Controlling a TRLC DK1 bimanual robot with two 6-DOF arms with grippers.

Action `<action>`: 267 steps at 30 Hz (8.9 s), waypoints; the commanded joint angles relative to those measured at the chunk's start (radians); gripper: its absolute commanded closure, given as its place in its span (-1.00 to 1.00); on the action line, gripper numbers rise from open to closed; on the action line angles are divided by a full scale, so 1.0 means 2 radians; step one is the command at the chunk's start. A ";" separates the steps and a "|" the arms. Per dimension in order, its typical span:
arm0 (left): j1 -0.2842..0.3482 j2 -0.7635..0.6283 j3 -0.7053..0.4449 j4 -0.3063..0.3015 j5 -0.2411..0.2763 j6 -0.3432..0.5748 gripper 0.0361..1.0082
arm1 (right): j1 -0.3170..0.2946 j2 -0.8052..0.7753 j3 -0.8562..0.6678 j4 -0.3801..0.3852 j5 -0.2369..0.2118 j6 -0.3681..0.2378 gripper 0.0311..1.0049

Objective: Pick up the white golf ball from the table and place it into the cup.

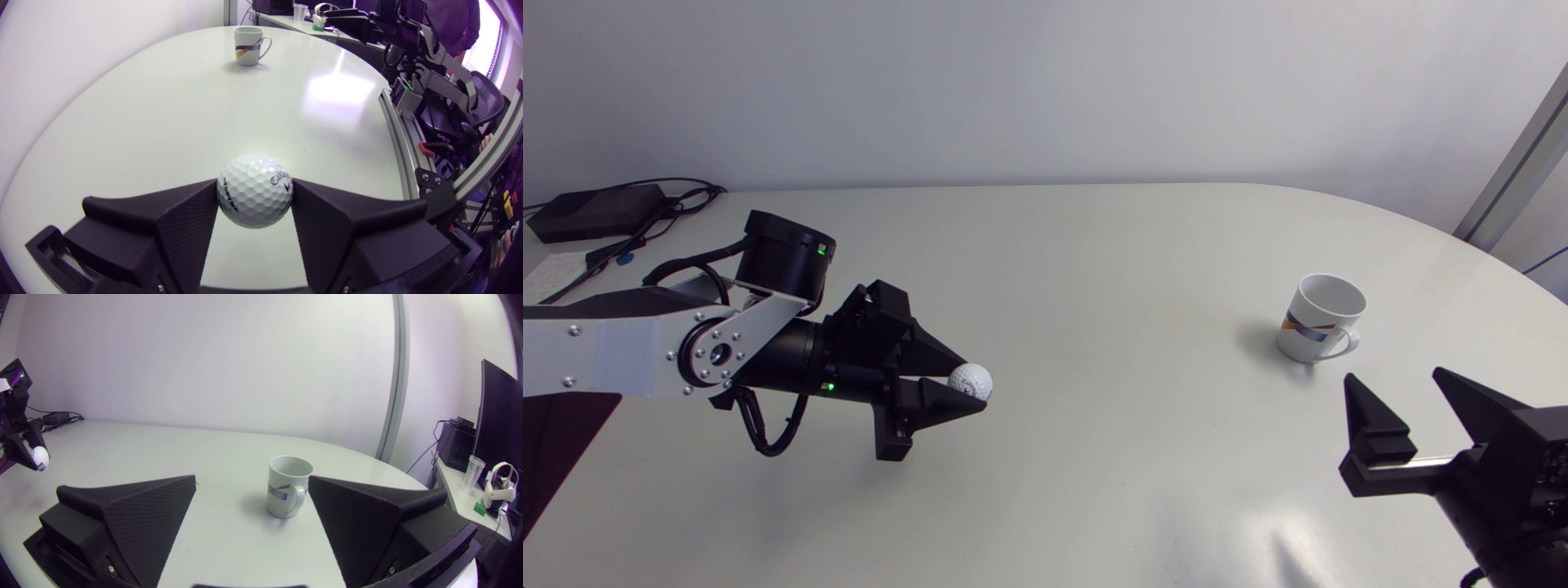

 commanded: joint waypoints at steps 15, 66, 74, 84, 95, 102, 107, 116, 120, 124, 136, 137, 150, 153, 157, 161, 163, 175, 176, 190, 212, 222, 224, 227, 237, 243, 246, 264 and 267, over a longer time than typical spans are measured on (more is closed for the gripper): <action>-0.067 0.031 0.031 0.048 -0.011 0.009 0.20 | 0.075 0.101 0.083 0.000 0.003 0.077 -0.92; -0.179 0.172 0.154 0.148 -0.044 -0.023 0.19 | 0.039 0.828 0.433 -0.191 -0.486 0.104 -0.92; -0.173 0.171 0.137 0.150 -0.044 -0.019 0.19 | 0.039 0.809 0.434 -0.187 -0.486 0.114 -0.92; -0.161 0.169 0.127 0.152 -0.044 -0.014 0.19 | 0.036 0.771 0.444 -0.196 -0.486 0.131 -0.92; -0.179 0.177 0.148 0.155 -0.044 -0.023 0.19 | 0.056 0.777 0.455 -0.189 -0.486 0.141 -0.92; -0.176 0.189 0.160 0.153 -0.044 -0.023 0.19 | 0.076 0.788 0.453 -0.185 -0.478 0.144 -0.85; -0.175 0.193 0.166 0.153 -0.044 -0.023 0.19 | 0.082 0.791 0.453 -0.179 -0.469 0.147 -0.76; -0.176 0.193 0.168 0.153 -0.045 -0.025 0.19 | 0.086 0.793 0.446 -0.162 -0.459 0.155 -0.40; -0.177 0.193 0.168 0.153 -0.045 -0.026 0.19 | 0.088 0.792 0.442 -0.157 -0.456 0.157 -0.21; -0.175 0.193 0.169 0.153 -0.045 -0.026 0.19 | 0.088 0.792 0.439 -0.157 -0.456 0.158 -0.20; -0.173 0.201 0.176 0.154 -0.045 -0.028 0.17 | 0.092 0.790 0.436 -0.156 -0.455 0.157 0.01; -0.173 0.201 0.177 0.154 -0.045 -0.029 0.17 | 0.093 0.789 0.436 -0.157 -0.455 0.157 0.02; -0.172 0.212 0.189 0.149 -0.057 -0.044 -0.94 | 0.096 0.771 0.428 -0.154 -0.455 0.157 0.24; -0.172 0.212 0.189 0.149 -0.058 -0.045 -0.97 | 0.092 0.767 0.427 -0.155 -0.455 0.157 0.24; -0.169 0.210 0.183 0.148 -0.062 -0.044 -0.97 | 0.075 0.766 0.427 -0.155 -0.449 0.157 0.24; -0.156 0.191 0.166 0.146 -0.063 -0.042 -0.97 | 0.034 0.778 0.438 -0.152 -0.445 0.145 0.24; -0.148 0.172 0.153 0.139 -0.063 -0.039 -0.97 | 0.010 0.783 0.445 -0.151 -0.427 0.131 0.24; -0.055 0.087 0.123 0.123 -0.184 -0.072 -0.97 | -0.081 0.790 0.511 -0.160 -0.325 0.067 0.24; -0.045 0.083 0.121 0.123 -0.199 -0.078 -0.97 | -0.086 0.790 0.512 -0.153 -0.311 0.061 0.24; 0.021 0.052 0.064 0.209 -0.484 -0.182 -0.97 | -0.136 0.815 0.478 -0.013 -0.163 -0.010 0.24; 0.030 -0.274 -0.173 0.282 -0.574 -0.188 -0.97 | -0.183 0.846 0.438 0.083 -0.143 -0.053 0.23; -0.006 -0.439 -0.244 0.270 -0.596 -0.144 -0.97 | -0.185 0.837 0.413 0.126 -0.139 -0.064 0.23; -0.020 -0.474 -0.254 0.260 -0.608 -0.130 -0.97 | -0.182 0.831 0.406 0.138 -0.139 -0.066 0.23; -0.025 -0.513 -0.259 0.239 -0.614 -0.118 -0.97 | -0.178 0.824 0.400 0.150 -0.136 -0.067 0.23; -0.044 -0.622 -0.260 0.140 -0.617 -0.111 -0.97 | -0.154 0.809 0.378 0.201 -0.113 -0.072 0.21; -0.046 -0.670 -0.262 0.092 -0.617 -0.111 -0.97 | -0.147 0.816 0.368 0.221 -0.100 -0.077 0.20; -0.051 -0.690 -0.263 0.069 -0.618 -0.113 -0.97 | -0.147 0.816 0.360 0.228 -0.097 -0.077 0.20; -0.050 -0.738 -0.262 -0.022 -0.636 -0.154 -0.97 | -0.149 0.831 0.337 0.285 -0.088 -0.094 0.14; -0.049 -0.738 -0.266 -0.021 -0.643 -0.157 -0.97 | -0.151 0.841 0.339 0.292 -0.088 -0.096 0.14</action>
